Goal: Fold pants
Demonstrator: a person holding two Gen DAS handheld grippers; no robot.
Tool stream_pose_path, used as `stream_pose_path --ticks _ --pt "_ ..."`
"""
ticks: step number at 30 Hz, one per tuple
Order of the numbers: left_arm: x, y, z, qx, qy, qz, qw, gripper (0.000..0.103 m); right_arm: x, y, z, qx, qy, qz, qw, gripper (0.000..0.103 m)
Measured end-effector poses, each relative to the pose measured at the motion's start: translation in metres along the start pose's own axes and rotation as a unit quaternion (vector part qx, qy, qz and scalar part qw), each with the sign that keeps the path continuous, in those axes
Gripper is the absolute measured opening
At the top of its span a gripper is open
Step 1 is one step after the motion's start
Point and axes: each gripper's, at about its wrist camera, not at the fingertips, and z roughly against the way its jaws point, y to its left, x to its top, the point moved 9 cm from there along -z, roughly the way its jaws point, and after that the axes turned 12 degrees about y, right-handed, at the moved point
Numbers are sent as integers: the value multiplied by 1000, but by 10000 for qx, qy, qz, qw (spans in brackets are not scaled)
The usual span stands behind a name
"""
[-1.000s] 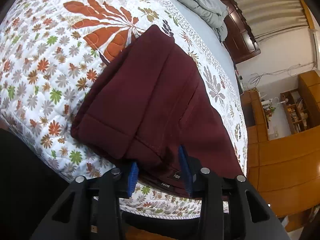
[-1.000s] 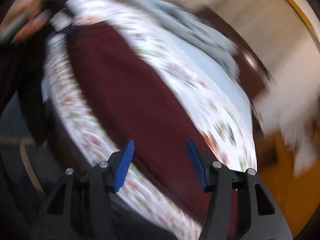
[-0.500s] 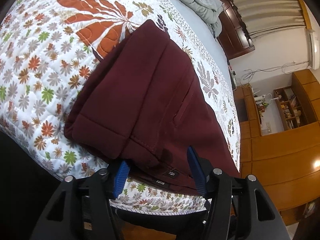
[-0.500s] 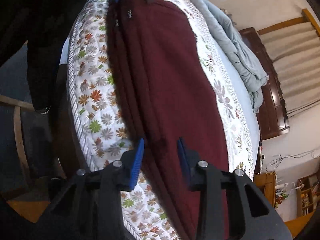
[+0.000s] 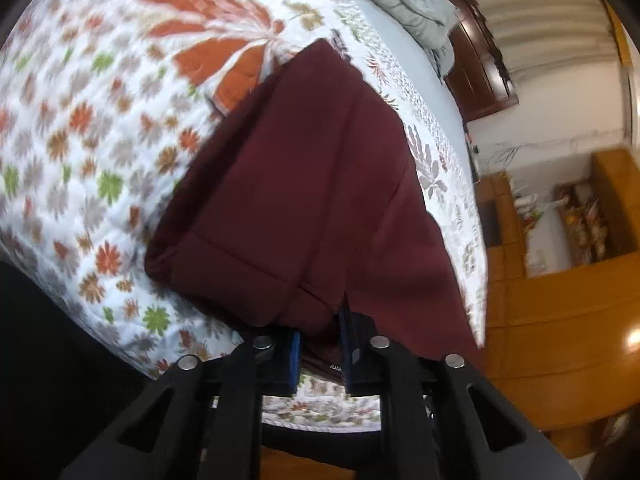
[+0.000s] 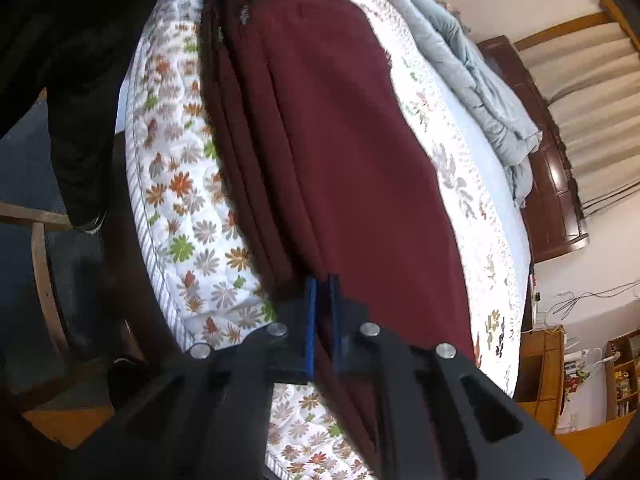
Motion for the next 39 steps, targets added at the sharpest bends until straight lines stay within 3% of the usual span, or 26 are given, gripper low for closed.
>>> stream_pose_path --ticks 4,9,12,14,15,17,18,20,23,27,32,35,36,37,38,39 --pt "-8 -3 10 -28 -110 -1 9999 12 -3 -7 17 -28 -135 -77 9999 5" --pt "-8 15 7 13 -105 128 9999 12 -7 11 2 71 1 92 9999 5" --pt "-4 8 7 343 -241 -171 9990 14 -2 16 -4 17 13 92 10000 6" --pt "-6 7 4 471 -95 -186 9987 22 -1 14 0 14 -23 40 10000 10" --pt "-7 7 7 448 -85 -143 9989 25 -3 10 8 -5 -90 -20 10000 18" --pt "-14 9 19 523 -75 -70 9986 44 -14 -7 26 -133 -179 -256 9994 25" --pt "-18 11 25 748 -89 -35 9972 56 -27 -18 36 -256 -184 -432 9986 30" --pt "-29 0 42 837 -326 -267 9956 59 -58 -38 45 -534 -49 -674 9963 34" --pt "-42 -31 56 1010 -610 -824 9896 61 -121 -70 38 -963 509 -994 9891 34" --pt "-33 -80 38 940 -582 -1489 9826 71 -181 -88 11 -812 1118 -1130 9839 34" --pt "3 -102 -9 1123 -408 -1692 9783 76 -182 -74 -15 -595 1226 -685 9883 34" --pt "18 -75 -34 1595 -198 -1541 9749 76 -184 -79 -30 -479 1272 -717 9881 34" --pt "18 -68 -41 1572 -91 -1448 9768 76 -185 -78 -35 -415 1305 -720 9880 33" --pt "20 -60 -43 1496 -56 -1372 9792 76 -185 -76 -38 -335 1325 -734 9879 28" --pt "21 -58 -42 1443 -103 -1343 9803 76 -185 -75 -39 -197 1322 -782 9879 13" --pt "21 -58 -41 1468 -91 -1324 9802 76 -186 -76 -39 -110 1299 -858 9877 12"
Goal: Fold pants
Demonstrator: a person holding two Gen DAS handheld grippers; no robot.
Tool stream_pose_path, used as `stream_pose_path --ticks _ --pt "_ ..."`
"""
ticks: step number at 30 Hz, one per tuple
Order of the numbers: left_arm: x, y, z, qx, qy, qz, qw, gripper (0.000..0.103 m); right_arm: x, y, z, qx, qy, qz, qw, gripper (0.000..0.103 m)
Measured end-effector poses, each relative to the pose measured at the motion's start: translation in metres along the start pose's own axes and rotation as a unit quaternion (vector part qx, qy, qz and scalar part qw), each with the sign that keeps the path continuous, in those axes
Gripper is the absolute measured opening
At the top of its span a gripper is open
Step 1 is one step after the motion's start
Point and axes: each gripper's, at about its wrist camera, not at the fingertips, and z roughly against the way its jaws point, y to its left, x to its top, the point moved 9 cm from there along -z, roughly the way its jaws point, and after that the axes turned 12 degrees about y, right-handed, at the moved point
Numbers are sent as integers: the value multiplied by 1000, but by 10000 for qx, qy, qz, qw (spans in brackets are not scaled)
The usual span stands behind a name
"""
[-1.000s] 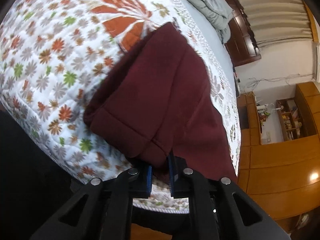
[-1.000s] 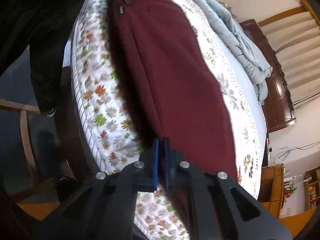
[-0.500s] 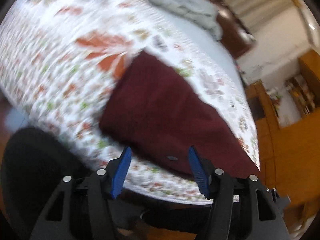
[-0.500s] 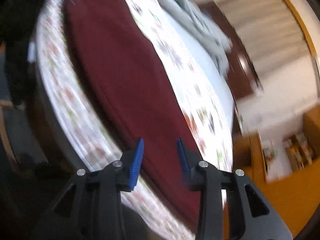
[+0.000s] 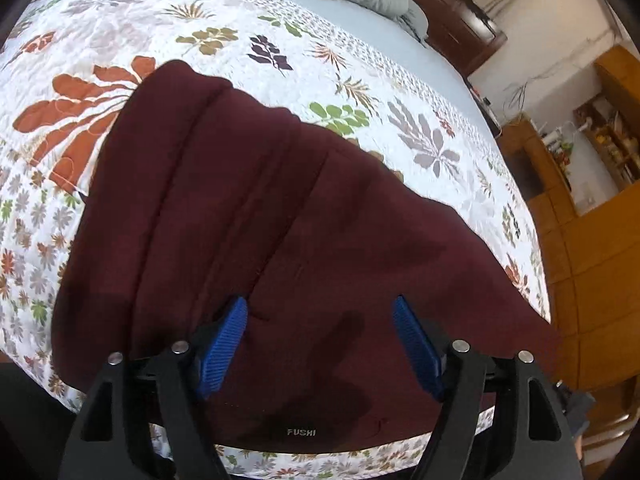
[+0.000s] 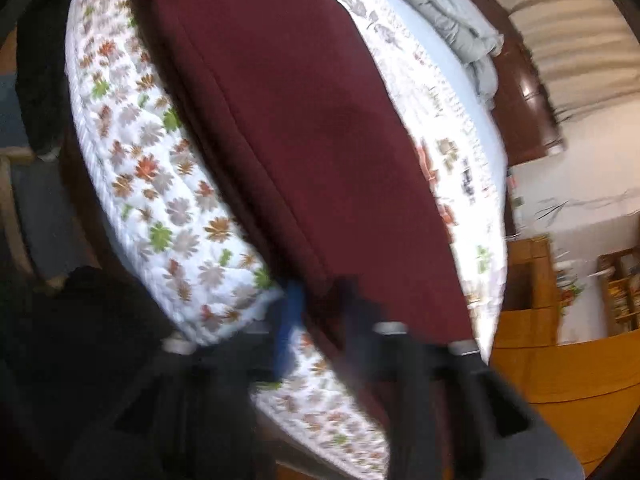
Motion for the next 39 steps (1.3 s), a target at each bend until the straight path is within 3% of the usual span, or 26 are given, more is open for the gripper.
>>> stream_pose_path --ticks 4,5,6,7,8,10,12,14,18,19,21,25,26,27,29,37,39 --pt "-2 -2 -2 148 -24 -140 9998 76 -5 -3 5 65 -135 -92 9998 14" --pt "-4 -3 -2 232 -23 -222 9995 77 -10 -9 11 -59 -230 -212 9995 32" --pt "-2 -6 -3 267 -20 -247 9993 77 -17 -20 17 -273 -334 -400 9983 60" --pt "-2 -7 -3 289 -21 -266 9992 78 -24 -29 21 -420 -407 -540 9968 68" --pt "-3 -8 -2 293 -26 -260 9992 78 -34 -40 23 -588 -450 -685 9949 68" --pt "-1 -9 -1 262 -45 -211 9994 78 -70 -66 13 -940 -129 -980 9907 58" --pt "0 -9 -2 249 -68 -158 9995 79 -121 -96 -13 -1213 424 -1291 9833 33" --pt "1 -10 -3 298 -84 -150 9994 83 -168 -118 -42 -1369 935 -1522 9743 22" --pt "1 -15 -7 498 -78 -194 9985 87 -205 -130 -72 -1826 1286 -1117 9683 22" --pt "2 -15 -8 535 -75 -198 9983 88 -205 -130 -74 -1915 1271 -995 9681 22" --pt "2 -16 -9 604 -76 -193 9980 89 -202 -128 -81 -2107 1201 -636 9681 34" --pt "3 -18 -11 714 -88 -165 9973 91 -205 -119 -94 -2141 1198 -206 9692 34" --pt "3 -18 -12 732 -89 -170 9971 91 -204 -119 -98 -2188 1190 -129 9684 33" --pt "3 -17 -12 746 -93 -180 9970 92 -204 -122 -102 -2135 1190 -160 9695 27" --pt "4 -17 -13 786 -99 -196 9967 92 -208 -117 -100 -2056 1206 -226 9709 4" --pt "5 -16 -14 773 -98 -207 9967 92 -211 -100 -88 -2114 1154 -224 9703 4" --pt "4 -18 -15 805 -85 -233 9964 93 -209 -103 -93 -2149 1197 -284 9689 13"
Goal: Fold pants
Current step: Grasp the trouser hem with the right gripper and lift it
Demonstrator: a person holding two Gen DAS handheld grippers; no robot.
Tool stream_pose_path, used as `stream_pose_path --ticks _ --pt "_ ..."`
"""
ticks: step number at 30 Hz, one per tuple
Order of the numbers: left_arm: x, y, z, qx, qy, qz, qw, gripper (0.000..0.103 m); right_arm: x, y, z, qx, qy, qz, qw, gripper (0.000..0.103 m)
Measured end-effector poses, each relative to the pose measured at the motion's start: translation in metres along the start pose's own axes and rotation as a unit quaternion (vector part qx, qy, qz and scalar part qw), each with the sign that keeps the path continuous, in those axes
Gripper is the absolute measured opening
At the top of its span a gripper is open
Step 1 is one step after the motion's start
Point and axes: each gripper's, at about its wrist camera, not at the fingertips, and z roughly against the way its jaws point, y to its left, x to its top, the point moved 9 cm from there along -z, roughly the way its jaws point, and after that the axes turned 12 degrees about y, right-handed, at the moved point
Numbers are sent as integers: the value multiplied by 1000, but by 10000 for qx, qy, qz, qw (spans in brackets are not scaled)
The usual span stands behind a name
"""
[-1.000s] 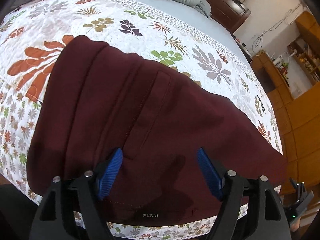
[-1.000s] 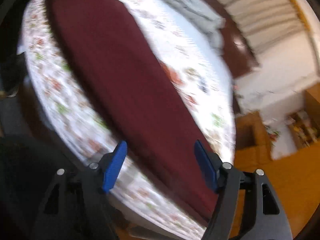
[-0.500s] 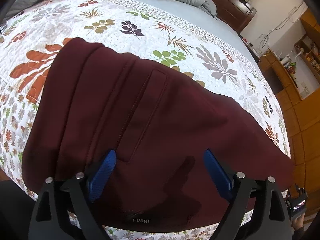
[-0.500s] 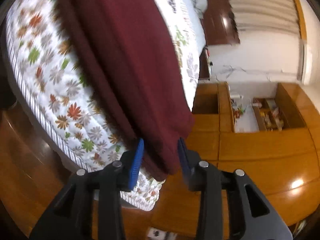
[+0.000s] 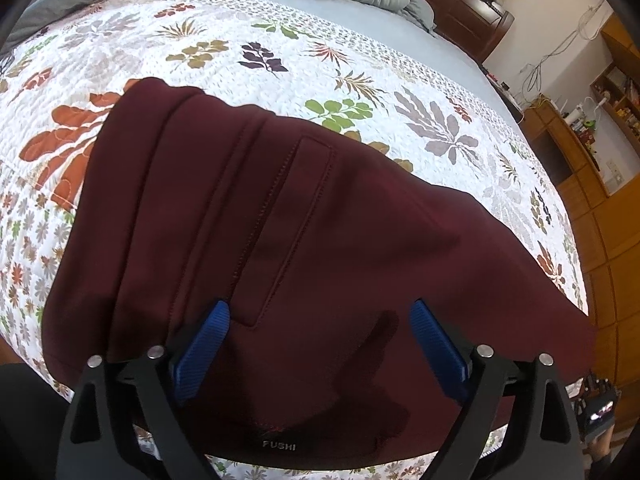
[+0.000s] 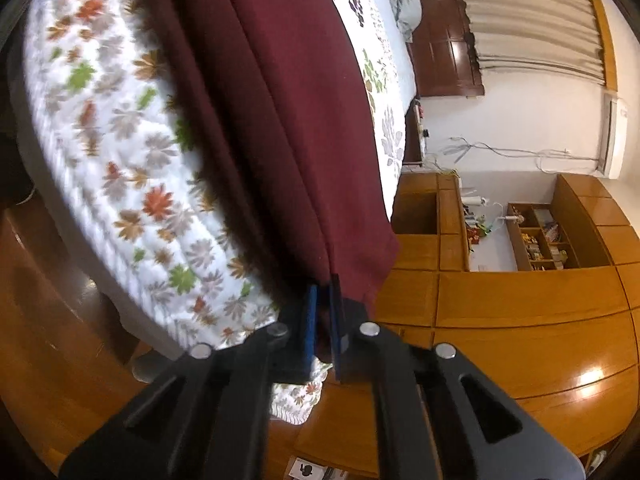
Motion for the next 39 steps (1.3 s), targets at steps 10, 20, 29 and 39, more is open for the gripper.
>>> stream_pose_path --ticks 10,20,29,39 --pt "-1 0 1 -51 -28 -31 10000 93 -58 -32 7 2223 482 -2958 9278 51" --pt "2 3 3 -245 15 194 9995 93 -110 -38 -80 5912 -532 -7772 2090 81" --pt "1 1 1 -161 -69 92 9998 94 -82 -40 -111 6010 -933 -7830 1303 82" --pt "0 0 2 -148 -58 98 9998 94 -72 -50 -120 6151 -1044 -7671 1491 66"
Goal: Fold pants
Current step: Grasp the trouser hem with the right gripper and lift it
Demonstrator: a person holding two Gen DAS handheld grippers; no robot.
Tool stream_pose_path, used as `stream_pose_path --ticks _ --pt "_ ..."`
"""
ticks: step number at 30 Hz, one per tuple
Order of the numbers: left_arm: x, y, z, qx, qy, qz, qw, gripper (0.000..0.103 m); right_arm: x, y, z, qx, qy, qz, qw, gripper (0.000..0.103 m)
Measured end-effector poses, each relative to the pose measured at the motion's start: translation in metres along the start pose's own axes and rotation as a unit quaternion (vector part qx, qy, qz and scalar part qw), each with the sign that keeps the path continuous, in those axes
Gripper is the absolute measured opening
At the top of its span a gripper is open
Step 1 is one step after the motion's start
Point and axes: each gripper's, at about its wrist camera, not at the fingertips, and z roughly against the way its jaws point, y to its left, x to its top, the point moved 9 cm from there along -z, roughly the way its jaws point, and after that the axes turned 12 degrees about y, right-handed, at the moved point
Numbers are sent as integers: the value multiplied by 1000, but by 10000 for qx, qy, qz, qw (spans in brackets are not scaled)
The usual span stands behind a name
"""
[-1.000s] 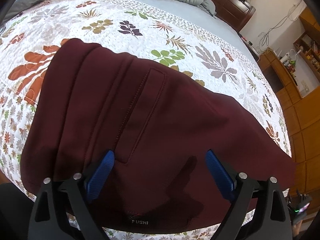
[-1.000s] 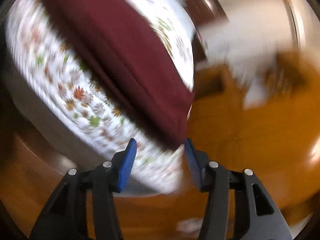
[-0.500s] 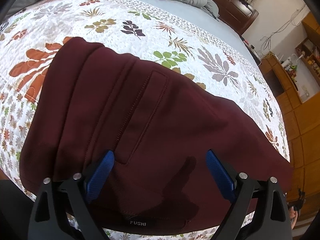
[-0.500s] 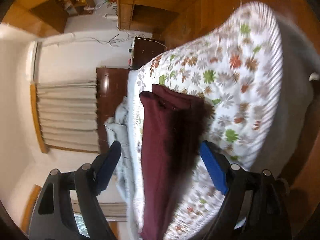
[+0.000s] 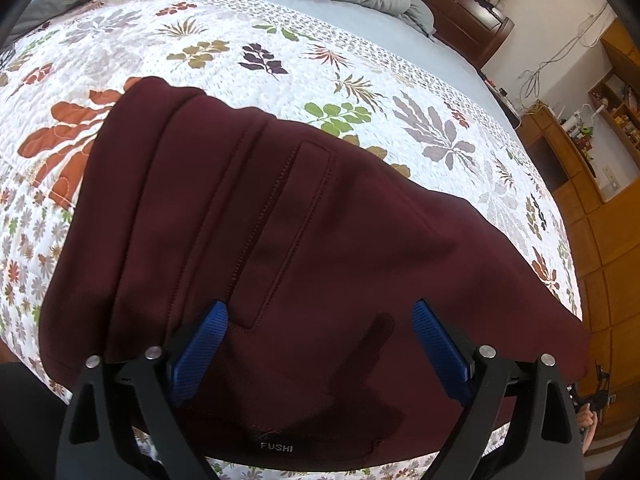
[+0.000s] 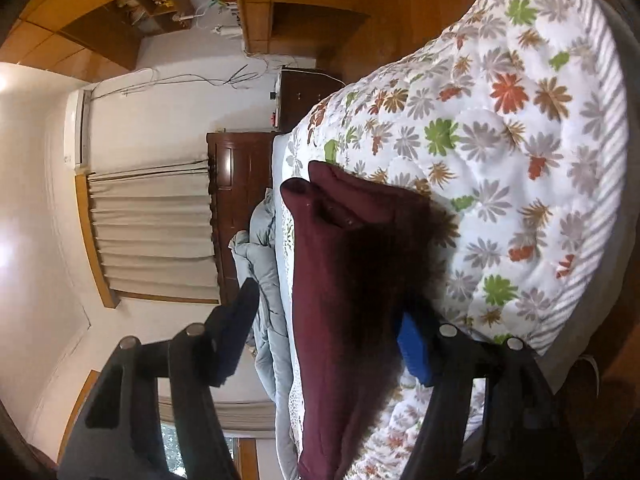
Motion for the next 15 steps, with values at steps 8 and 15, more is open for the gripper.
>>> stream_pose_path --ticks 8,15 --pt "1 0 0 24 11 30 10000 94 15 14 -17 -19 -76 221 9997 66" --pt "1 0 0 62 -6 15 10000 94 25 23 -28 -357 -72 279 9989 57"
